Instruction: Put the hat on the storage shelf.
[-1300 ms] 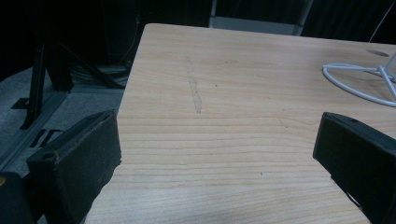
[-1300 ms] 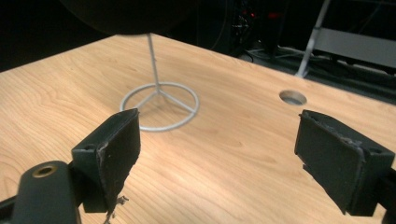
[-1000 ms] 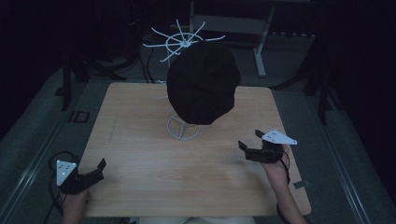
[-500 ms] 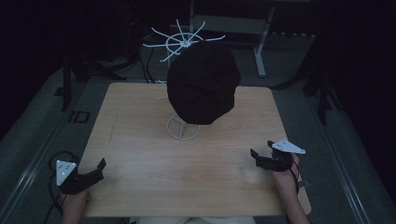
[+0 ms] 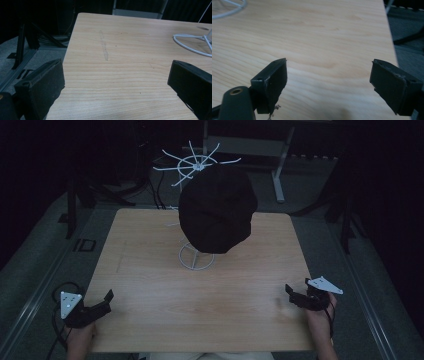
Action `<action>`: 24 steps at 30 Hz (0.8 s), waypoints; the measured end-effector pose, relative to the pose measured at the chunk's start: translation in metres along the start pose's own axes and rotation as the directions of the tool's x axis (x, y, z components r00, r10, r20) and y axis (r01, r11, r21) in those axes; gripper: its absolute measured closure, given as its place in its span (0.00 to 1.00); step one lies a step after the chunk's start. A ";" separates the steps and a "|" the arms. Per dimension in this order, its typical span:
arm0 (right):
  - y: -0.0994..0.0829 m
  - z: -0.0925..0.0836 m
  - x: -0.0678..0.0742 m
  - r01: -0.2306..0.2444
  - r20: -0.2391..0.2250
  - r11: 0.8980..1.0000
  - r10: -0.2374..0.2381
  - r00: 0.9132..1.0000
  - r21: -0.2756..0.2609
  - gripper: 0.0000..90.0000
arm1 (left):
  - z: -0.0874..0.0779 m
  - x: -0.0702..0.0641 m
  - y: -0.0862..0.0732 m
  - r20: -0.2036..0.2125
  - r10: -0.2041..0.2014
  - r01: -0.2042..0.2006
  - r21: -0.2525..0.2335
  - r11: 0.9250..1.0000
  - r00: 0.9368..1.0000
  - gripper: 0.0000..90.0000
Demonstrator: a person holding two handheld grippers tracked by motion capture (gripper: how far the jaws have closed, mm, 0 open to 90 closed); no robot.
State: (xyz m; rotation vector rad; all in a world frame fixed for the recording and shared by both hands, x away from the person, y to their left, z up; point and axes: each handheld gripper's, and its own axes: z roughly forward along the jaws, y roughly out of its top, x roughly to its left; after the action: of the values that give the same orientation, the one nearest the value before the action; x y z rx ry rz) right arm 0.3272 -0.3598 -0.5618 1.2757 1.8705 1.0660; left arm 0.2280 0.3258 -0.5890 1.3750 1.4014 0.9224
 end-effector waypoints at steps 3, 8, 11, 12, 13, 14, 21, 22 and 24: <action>-0.004 -0.003 -0.004 -0.010 0.022 1.000 0.010 1.000 -0.002 0.16 | 0.000 0.000 0.000 0.000 0.000 0.000 0.000 1.000 1.000 0.02; -0.011 -0.016 -0.017 -0.085 0.100 0.996 0.084 0.991 0.003 0.15 | 0.000 0.000 0.000 -0.001 -0.004 0.004 -0.002 1.000 1.000 0.02; -0.015 -0.019 -0.021 -0.093 0.126 0.996 0.092 0.988 0.005 0.15 | 0.000 0.000 0.000 0.000 -0.005 0.005 -0.002 1.000 1.000 0.02; -0.017 -0.020 -0.022 -0.099 0.130 0.995 0.097 0.987 0.007 0.15 | 0.000 0.000 0.000 0.000 -0.006 0.006 -0.003 1.000 1.000 0.02; -0.019 -0.021 -0.024 -0.097 0.147 0.995 0.095 0.985 0.004 0.15 | 0.000 0.000 0.000 -0.001 -0.006 0.006 -0.002 1.000 1.000 0.02; -0.021 -0.022 -0.025 -0.094 0.163 0.996 0.092 0.982 0.000 0.15 | 0.000 0.000 0.000 -0.001 -0.007 0.007 -0.001 1.000 1.000 0.02; -0.028 -0.027 -0.029 -0.077 0.226 0.997 0.076 0.971 -0.003 0.15 | 0.000 0.001 0.000 -0.001 -0.008 0.008 -0.003 1.000 1.000 0.02; -0.029 -0.029 -0.030 -0.067 0.252 0.998 0.070 0.965 -0.017 0.15 | 0.000 0.000 0.000 -0.002 -0.008 0.008 -0.002 1.000 1.000 0.02; -0.031 -0.031 -0.031 -0.060 0.294 0.998 0.065 0.954 -0.026 0.15 | 0.000 0.001 0.000 -0.002 -0.008 0.008 -0.002 1.000 1.000 0.02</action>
State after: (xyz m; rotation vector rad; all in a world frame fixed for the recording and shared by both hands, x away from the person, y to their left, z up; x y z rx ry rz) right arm 0.2980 -0.4036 -0.5724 1.4080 1.6024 0.8660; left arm 0.2282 0.3263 -0.5890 1.3666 1.4061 0.9197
